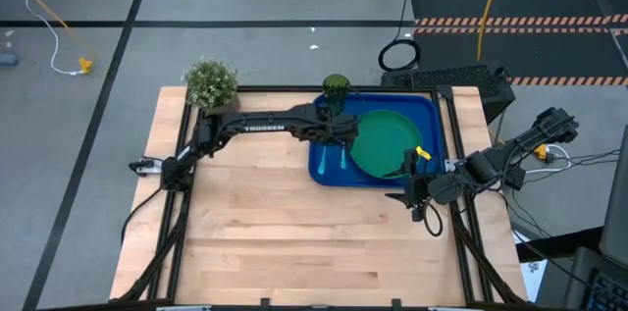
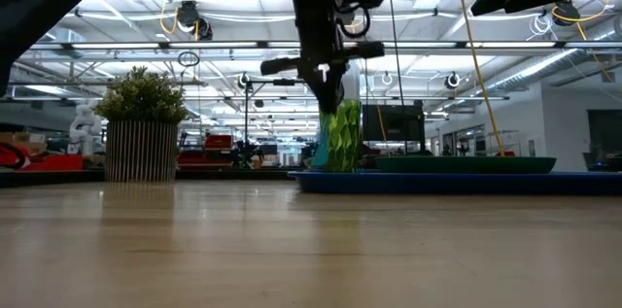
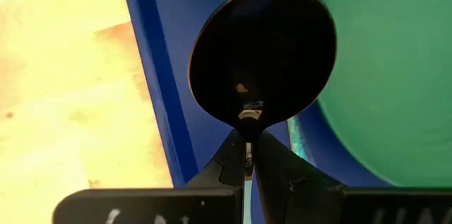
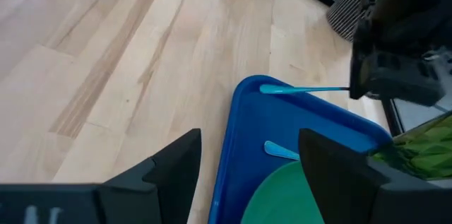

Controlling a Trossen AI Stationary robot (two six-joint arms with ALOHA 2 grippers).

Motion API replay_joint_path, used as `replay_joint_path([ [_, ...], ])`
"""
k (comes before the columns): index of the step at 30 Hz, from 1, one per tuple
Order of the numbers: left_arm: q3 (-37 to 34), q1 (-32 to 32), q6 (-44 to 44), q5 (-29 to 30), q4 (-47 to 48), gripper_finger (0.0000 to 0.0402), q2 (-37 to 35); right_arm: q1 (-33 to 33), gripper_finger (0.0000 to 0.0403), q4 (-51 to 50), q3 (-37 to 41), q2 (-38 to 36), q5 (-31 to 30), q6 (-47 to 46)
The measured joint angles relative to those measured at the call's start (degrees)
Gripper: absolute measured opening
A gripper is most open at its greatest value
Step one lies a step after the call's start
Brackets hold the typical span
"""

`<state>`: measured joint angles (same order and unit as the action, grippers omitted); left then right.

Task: Pick and place plate/cup/fork/spoon on tray
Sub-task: Put the blue spoon on the blue serving tray to the left of the blue fork

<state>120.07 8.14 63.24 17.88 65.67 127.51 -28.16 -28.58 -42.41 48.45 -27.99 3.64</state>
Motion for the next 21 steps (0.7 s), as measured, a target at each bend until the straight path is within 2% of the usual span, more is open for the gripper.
replay_joint_path([
  [8, -0.1, 1.1, -2.2, -2.6, -3.0, 0.0020, 3.3, 0.0, 0.0230, 0.0, 0.0, 0.0, 0.1, 0.0],
  [21, 0.0, 3.5, -4.0, -3.1, -7.1, 0.0021, 5.6, 0.0, 0.0230, 0.5, 0.0, 0.0, -0.2, 0.1],
])
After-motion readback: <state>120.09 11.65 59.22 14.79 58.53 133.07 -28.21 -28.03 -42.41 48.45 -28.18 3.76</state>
